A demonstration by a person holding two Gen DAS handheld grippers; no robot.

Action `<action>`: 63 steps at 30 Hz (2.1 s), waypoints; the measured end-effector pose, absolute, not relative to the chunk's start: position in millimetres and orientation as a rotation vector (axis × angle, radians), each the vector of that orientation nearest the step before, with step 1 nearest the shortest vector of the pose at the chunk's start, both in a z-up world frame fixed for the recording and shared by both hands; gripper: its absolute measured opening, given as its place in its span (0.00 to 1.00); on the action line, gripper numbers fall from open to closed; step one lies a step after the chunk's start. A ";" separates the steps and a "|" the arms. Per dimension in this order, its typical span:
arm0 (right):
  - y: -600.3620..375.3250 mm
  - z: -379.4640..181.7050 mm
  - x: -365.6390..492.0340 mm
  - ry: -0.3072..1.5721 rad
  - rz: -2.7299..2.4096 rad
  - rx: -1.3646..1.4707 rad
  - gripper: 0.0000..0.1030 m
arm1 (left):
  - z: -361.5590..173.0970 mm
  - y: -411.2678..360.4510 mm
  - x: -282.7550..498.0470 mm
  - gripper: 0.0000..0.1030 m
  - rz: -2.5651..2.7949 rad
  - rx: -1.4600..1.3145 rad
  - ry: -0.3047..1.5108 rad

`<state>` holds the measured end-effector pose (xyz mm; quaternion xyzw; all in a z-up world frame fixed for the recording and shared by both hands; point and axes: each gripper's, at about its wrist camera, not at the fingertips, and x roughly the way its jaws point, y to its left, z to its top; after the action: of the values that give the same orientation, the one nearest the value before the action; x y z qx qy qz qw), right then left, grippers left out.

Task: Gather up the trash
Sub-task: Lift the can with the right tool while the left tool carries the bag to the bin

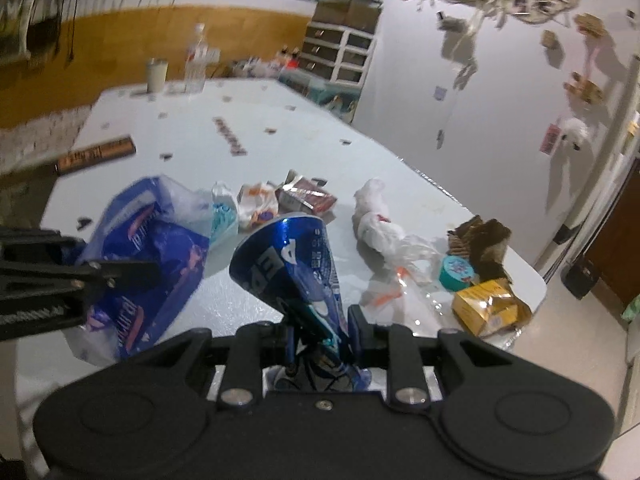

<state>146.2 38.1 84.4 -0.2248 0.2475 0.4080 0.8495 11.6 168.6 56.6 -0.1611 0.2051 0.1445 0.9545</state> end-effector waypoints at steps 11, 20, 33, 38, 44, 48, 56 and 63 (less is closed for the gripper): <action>-53.4 95.6 138.5 0.468 0.745 -0.311 0.25 | 72.8 103.0 21.2 0.26 0.225 -0.242 0.405; -132.6 90.7 143.1 0.472 0.627 -0.226 0.25 | 76.7 40.4 47.7 0.26 0.112 -0.187 0.411; -250.4 58.7 162.8 0.523 0.411 -0.127 0.25 | 55.8 -66.3 112.5 0.26 -0.109 -0.116 0.488; -290.0 40.0 180.3 0.552 0.343 -0.077 0.25 | 40.2 -100.5 142.6 0.26 -0.161 -0.095 0.526; -323.5 11.2 204.1 0.584 0.268 -0.030 0.25 | 16.0 -127.6 187.9 0.26 -0.201 -0.077 0.580; -330.8 -15.8 223.1 0.615 0.229 -0.021 0.25 | -8.5 -136.9 217.7 0.26 -0.222 -0.078 0.639; -326.8 -91.6 269.4 0.767 0.184 -0.017 0.25 | -72.3 -141.3 282.0 0.26 -0.246 -0.085 0.776; -328.8 -142.5 312.1 0.881 0.161 0.036 0.25 | -129.8 -130.1 337.8 0.26 -0.255 -0.136 0.893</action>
<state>312.1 -328.8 -142.5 0.0175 0.4261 0.0778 0.9012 337.8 -130.1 -129.8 -0.0654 0.4304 -0.1227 0.8919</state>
